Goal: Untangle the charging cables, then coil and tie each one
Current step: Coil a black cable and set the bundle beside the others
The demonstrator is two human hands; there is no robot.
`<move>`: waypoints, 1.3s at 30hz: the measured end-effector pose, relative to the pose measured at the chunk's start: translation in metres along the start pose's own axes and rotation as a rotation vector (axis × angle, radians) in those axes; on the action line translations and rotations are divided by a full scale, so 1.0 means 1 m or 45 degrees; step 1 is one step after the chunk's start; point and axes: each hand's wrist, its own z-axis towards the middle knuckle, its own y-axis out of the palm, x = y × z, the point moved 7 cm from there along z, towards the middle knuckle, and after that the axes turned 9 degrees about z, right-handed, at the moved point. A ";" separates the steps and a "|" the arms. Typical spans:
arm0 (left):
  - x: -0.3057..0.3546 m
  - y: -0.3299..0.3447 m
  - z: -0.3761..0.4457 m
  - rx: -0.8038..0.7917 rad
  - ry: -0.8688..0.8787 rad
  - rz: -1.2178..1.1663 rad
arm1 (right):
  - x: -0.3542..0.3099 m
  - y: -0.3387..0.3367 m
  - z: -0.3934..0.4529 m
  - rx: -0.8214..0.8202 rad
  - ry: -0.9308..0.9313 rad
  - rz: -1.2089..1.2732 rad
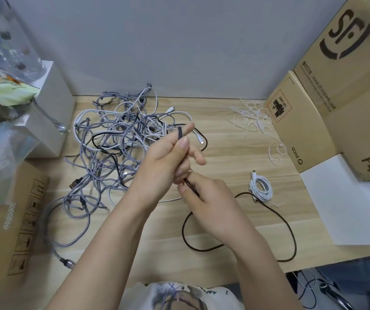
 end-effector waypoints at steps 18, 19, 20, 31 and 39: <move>0.010 0.008 -0.008 -0.115 0.014 0.538 | -0.037 -0.049 -0.027 0.694 -0.502 0.226; 0.014 0.010 -0.009 -0.137 0.041 0.536 | -0.036 -0.053 -0.028 0.738 -0.500 0.300; 0.016 0.012 -0.009 -0.159 0.060 0.533 | -0.036 -0.057 -0.029 0.774 -0.518 0.333; 0.017 0.036 -0.014 -0.509 -0.139 -0.226 | -0.003 -0.057 -0.007 0.594 -0.224 1.011; 0.018 0.043 -0.003 -0.410 -0.032 -0.223 | 0.004 -0.021 0.000 0.187 0.265 0.970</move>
